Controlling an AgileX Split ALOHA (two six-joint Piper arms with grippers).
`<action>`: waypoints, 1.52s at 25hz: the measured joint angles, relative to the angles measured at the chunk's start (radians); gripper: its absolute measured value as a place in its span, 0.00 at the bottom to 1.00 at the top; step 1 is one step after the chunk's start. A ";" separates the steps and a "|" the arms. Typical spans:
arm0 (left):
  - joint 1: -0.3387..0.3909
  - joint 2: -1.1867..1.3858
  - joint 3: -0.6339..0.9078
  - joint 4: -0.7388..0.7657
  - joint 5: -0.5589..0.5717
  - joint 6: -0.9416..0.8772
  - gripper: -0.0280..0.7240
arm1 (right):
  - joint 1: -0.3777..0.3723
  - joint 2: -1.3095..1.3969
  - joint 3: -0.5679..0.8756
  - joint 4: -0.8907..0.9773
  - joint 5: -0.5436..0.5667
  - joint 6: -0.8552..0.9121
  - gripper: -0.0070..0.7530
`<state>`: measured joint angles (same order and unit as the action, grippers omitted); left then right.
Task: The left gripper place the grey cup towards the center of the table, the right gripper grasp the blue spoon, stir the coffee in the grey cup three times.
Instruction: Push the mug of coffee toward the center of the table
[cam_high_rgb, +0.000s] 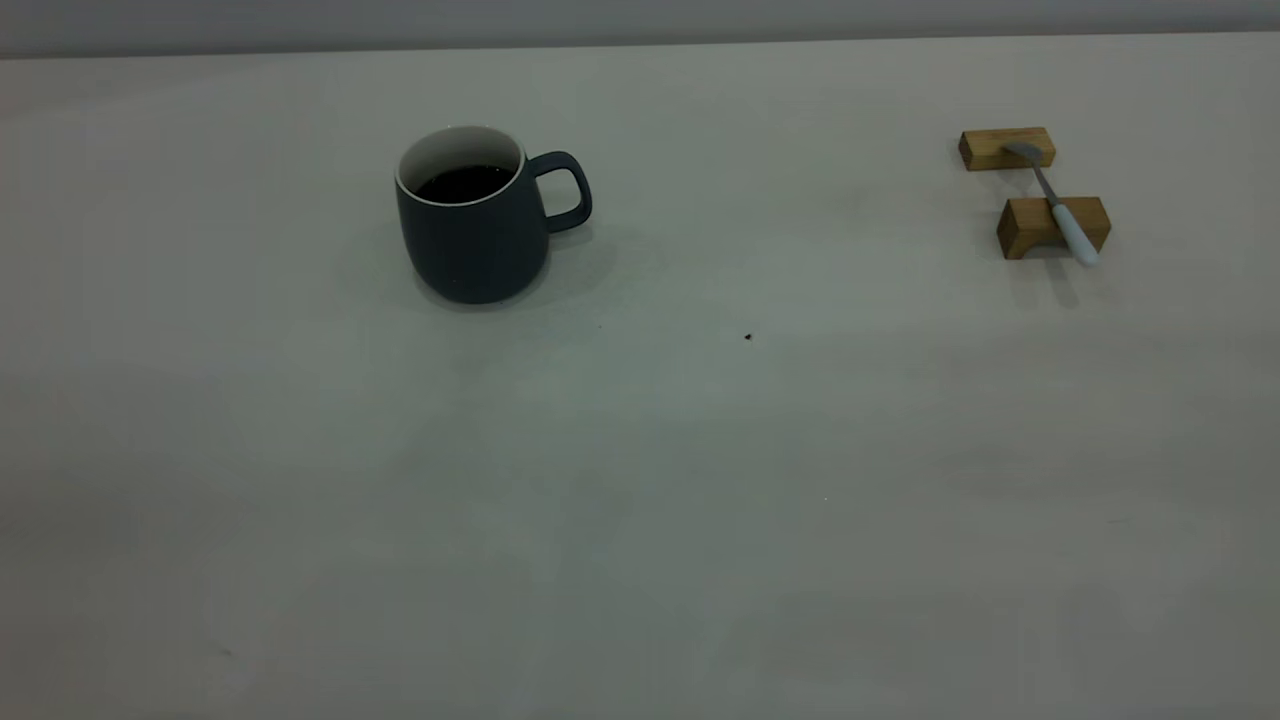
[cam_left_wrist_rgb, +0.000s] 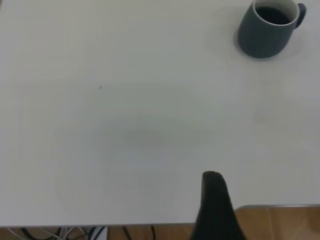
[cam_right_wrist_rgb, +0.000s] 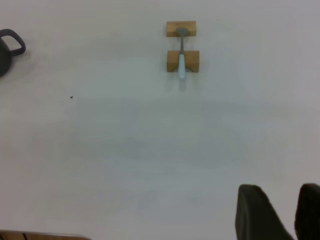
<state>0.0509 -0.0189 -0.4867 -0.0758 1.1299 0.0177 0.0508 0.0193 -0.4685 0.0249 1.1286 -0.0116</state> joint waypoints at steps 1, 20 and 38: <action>0.000 0.000 0.000 -0.003 0.000 0.000 0.82 | 0.000 0.000 0.000 0.000 0.000 0.000 0.32; 0.000 1.022 -0.217 -0.009 -0.358 0.167 0.82 | 0.000 0.000 0.000 0.000 0.000 0.000 0.32; -0.004 2.022 -0.766 -0.346 -0.632 0.954 0.82 | 0.000 0.000 0.000 0.000 0.000 0.001 0.32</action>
<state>0.0465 2.0034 -1.2529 -0.4219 0.4982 0.9717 0.0508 0.0193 -0.4685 0.0249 1.1286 -0.0106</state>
